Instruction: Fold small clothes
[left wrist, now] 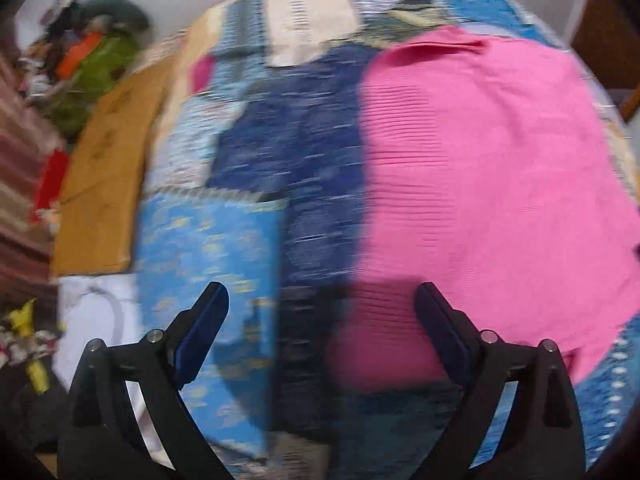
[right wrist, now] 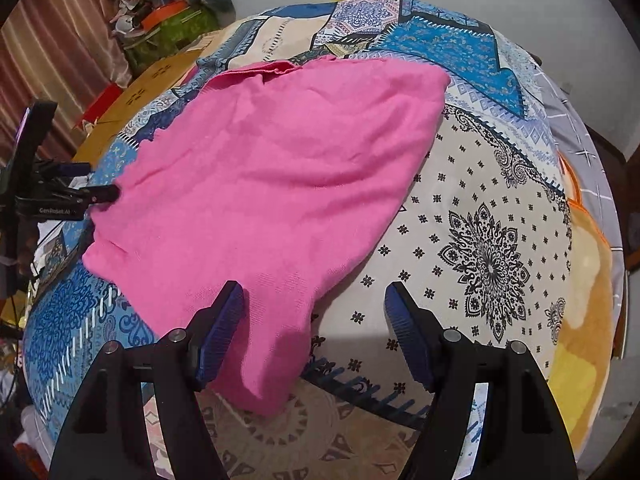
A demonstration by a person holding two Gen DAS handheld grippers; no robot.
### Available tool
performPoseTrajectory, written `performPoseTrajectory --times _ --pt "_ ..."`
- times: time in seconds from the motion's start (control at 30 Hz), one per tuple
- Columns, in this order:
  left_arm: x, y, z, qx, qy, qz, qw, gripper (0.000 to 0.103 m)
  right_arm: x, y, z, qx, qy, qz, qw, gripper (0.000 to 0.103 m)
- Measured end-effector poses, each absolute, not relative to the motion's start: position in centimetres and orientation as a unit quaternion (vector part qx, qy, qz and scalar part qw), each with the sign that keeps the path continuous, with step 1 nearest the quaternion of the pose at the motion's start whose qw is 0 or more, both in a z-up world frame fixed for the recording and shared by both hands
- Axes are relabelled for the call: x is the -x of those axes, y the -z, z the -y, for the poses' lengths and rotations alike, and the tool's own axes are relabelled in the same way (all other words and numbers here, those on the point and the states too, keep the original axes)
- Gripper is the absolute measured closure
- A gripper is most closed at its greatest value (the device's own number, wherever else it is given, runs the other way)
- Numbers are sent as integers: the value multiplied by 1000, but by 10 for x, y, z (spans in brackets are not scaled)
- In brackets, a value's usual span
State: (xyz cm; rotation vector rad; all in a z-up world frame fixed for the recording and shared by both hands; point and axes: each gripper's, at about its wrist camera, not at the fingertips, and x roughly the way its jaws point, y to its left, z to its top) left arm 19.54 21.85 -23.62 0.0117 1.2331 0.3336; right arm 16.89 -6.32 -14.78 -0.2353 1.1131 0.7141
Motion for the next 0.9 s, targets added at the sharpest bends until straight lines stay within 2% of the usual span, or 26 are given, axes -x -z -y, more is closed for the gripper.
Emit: performPoseTrajectory --times 0.17,0.43,0.9 --pt "-197 225 -242 7 -180 -572 800 7 -171 143 62 109 -332 -506 789 33" --pt "-258 200 -225 31 -161 -539 826 7 -191 132 56 111 -330 -478 806 33" --pt "-400 252 -205 102 -125 -559 814 7 -223 159 60 111 -320 -490 803 33"
